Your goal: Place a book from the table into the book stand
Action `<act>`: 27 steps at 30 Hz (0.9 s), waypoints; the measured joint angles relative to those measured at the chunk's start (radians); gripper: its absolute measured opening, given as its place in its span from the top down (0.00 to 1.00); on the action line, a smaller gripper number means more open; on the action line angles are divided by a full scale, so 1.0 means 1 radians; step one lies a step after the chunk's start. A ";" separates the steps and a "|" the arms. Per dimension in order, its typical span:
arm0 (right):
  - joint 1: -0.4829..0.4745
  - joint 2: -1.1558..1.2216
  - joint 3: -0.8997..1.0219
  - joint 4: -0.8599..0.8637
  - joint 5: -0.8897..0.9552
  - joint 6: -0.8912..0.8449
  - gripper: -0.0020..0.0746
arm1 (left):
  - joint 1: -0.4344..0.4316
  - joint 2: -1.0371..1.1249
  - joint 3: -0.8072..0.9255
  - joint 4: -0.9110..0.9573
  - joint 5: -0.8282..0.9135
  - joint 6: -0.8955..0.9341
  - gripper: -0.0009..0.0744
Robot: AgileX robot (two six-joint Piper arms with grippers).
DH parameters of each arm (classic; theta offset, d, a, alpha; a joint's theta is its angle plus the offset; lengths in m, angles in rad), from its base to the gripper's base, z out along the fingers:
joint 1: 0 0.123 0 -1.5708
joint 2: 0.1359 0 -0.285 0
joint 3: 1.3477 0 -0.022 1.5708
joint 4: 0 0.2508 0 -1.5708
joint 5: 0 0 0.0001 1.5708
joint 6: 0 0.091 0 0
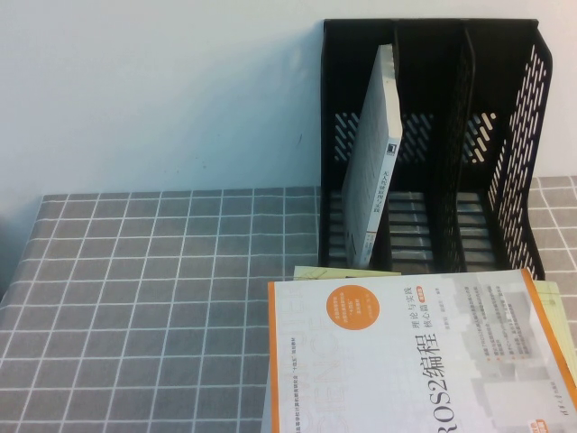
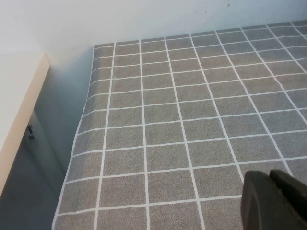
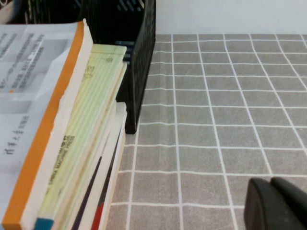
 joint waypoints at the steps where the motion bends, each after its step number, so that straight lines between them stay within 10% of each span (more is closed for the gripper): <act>1: 0.000 0.000 0.000 0.000 0.000 0.004 0.98 | 0.000 0.000 0.000 0.000 0.000 0.000 0.99; 27: 0.000 0.000 0.000 0.000 0.000 0.008 0.98 | 0.000 0.000 0.000 0.000 0.000 -0.124 0.99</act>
